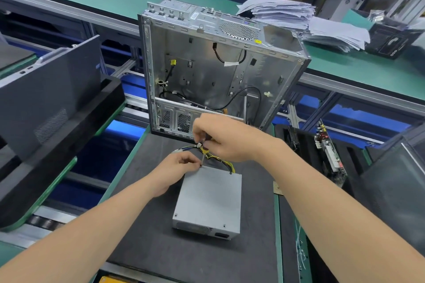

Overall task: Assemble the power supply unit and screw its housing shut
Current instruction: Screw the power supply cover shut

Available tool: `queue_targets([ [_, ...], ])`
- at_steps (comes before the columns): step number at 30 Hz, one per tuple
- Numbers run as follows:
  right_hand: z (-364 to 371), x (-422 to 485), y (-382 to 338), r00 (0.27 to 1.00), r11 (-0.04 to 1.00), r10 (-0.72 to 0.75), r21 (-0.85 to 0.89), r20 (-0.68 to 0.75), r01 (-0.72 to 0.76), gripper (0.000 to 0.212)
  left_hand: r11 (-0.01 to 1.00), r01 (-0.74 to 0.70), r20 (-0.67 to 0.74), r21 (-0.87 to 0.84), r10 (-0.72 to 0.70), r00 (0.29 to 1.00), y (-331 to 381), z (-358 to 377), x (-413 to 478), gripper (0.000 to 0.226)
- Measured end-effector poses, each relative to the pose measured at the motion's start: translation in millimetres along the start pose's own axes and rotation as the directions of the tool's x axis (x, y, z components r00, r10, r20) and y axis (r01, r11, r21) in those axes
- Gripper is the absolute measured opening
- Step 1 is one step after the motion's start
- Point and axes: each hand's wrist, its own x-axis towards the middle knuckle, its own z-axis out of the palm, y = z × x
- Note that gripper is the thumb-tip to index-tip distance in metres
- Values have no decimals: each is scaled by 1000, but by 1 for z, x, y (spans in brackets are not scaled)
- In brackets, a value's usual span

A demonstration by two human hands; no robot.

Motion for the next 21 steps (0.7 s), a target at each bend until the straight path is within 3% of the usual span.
queue_targets([
  [3,1,2,-2,990,992,82,-83,-112,-91,6,1000,8,-3,-20,-8,1000,0,1,0,9],
  [6,15,9,-12,922,918,313,-175,-227,-355,39,1000,14,-11,-27,-14,1000,0,2,1,12],
  [8,19,9,-14,888,881,339,-226,-311,-416,52,1000,14,-4,-9,-14,1000,1,2,2,12],
  [10,15,5,-12,940,942,244,-173,-240,-289,38,1000,11,-2,-1,-11,1000,1,1,3,12],
  [12,5,0,-8,994,994,84,-58,-69,-88,6,1000,7,-2,6,-7,1000,2,0,3,15],
  [14,-1,-1,-5,998,996,-48,-70,44,51,19,1000,7,-5,9,-7,1000,3,0,4,17],
  [15,-2,0,-5,998,994,-54,-91,31,56,17,1000,14,-5,7,-13,1000,3,0,4,17],
  [17,3,4,-6,997,994,35,-105,-70,-43,10,1000,28,-5,-10,-28,1000,2,1,4,18],
  [20,15,12,-10,919,917,350,-133,-180,-376,45,999,41,-19,-23,-41,999,1,2,5,16],
  [21,19,13,-11,891,887,388,-167,-237,-431,53,999,40,-21,-21,-40,999,1,2,5,16],
])
